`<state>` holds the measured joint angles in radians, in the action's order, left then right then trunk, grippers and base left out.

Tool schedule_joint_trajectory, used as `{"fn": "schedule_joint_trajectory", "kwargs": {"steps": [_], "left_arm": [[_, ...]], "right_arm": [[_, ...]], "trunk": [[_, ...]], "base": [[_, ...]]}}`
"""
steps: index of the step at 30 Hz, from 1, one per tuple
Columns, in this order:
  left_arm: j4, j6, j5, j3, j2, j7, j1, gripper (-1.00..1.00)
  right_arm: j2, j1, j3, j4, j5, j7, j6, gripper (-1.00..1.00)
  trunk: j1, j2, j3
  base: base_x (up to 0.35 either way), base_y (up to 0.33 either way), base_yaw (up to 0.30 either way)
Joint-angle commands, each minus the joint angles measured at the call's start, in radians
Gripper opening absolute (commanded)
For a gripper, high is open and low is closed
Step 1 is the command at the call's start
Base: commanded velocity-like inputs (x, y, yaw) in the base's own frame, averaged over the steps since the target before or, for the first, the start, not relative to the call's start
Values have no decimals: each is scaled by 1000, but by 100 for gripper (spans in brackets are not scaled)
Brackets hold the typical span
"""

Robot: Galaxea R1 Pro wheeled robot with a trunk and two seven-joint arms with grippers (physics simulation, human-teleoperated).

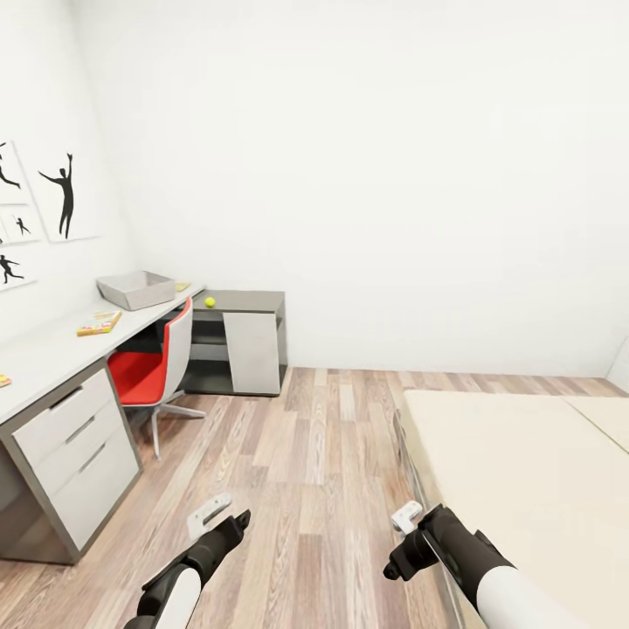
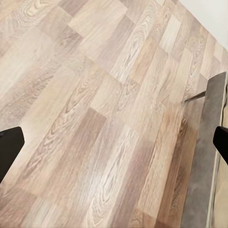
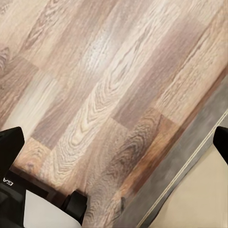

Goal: Put all the toys in the child's room - the three board games (two on the bed and one on the table), the two jigsaw puzzles on the table, and the tennis ball on the table - inside the toy box on the table in the child's room.

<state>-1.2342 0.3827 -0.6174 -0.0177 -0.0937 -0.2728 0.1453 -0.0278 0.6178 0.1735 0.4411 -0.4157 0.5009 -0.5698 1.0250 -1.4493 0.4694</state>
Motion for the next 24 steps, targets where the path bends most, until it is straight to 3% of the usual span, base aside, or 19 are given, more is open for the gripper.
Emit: {"fn": "schedule_joint_trajectory", "kwargs": {"steps": [1,24], "left_arm": [[-2,2,-10,-1,0,-9,0,100],[0,2,-11,-1,0,-8,0,100]], "right_arm": [[-1,0,3,2,-11,8,-2,100],[-1,0,3,2,-11,7,-2,100]], "trunk": [[0,-1,1],[0,-1,1]], "base": [[0,0,-34],[0,0,-93]]}}
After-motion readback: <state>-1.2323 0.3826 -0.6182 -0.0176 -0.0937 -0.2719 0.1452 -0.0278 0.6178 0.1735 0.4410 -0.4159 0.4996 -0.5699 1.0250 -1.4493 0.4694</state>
